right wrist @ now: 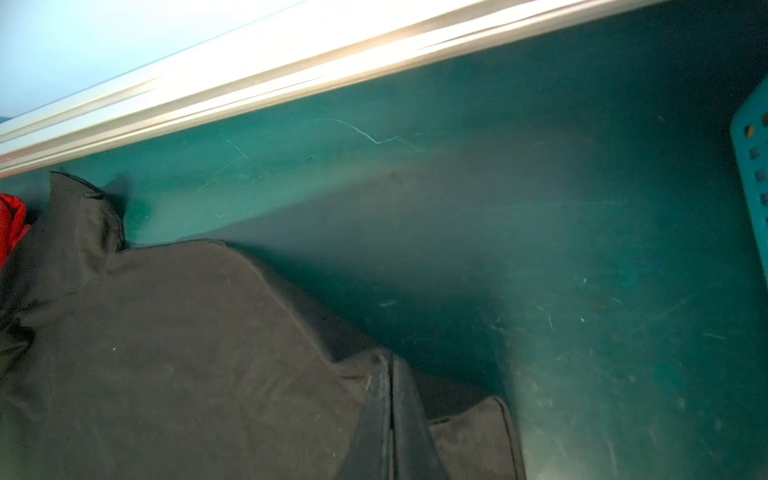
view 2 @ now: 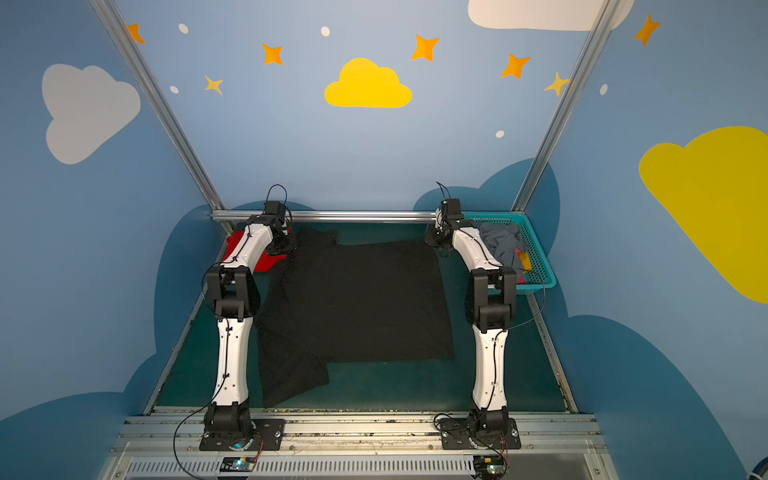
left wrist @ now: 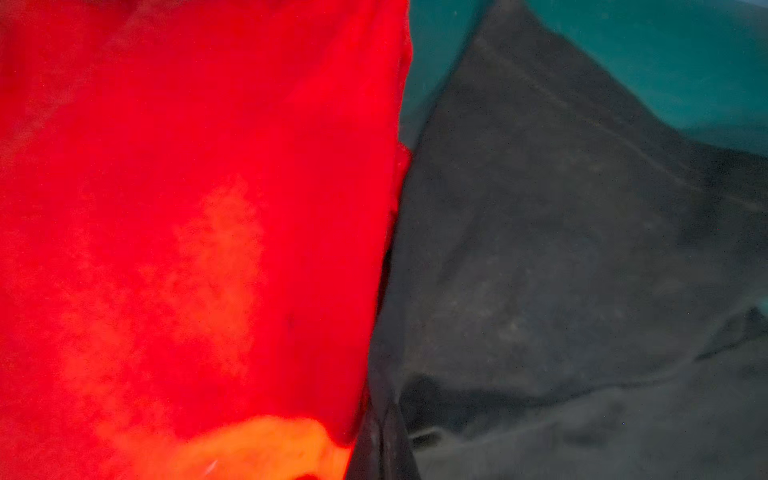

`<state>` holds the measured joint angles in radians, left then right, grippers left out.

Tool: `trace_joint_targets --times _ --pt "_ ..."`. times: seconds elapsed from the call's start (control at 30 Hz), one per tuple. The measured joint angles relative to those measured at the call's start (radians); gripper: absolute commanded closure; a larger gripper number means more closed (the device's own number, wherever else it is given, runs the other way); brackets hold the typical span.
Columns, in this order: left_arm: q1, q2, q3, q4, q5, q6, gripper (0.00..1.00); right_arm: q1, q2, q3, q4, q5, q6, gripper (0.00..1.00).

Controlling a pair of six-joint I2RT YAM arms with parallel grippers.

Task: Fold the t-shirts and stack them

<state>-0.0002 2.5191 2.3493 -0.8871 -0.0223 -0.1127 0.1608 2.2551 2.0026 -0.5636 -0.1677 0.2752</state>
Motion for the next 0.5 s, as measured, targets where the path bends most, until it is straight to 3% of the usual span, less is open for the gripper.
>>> trace_joint_targets --times 0.5 --pt "0.011 -0.254 -0.436 0.232 -0.041 -0.030 0.95 -0.014 -0.147 -0.245 0.011 0.019 -0.011 1.00"
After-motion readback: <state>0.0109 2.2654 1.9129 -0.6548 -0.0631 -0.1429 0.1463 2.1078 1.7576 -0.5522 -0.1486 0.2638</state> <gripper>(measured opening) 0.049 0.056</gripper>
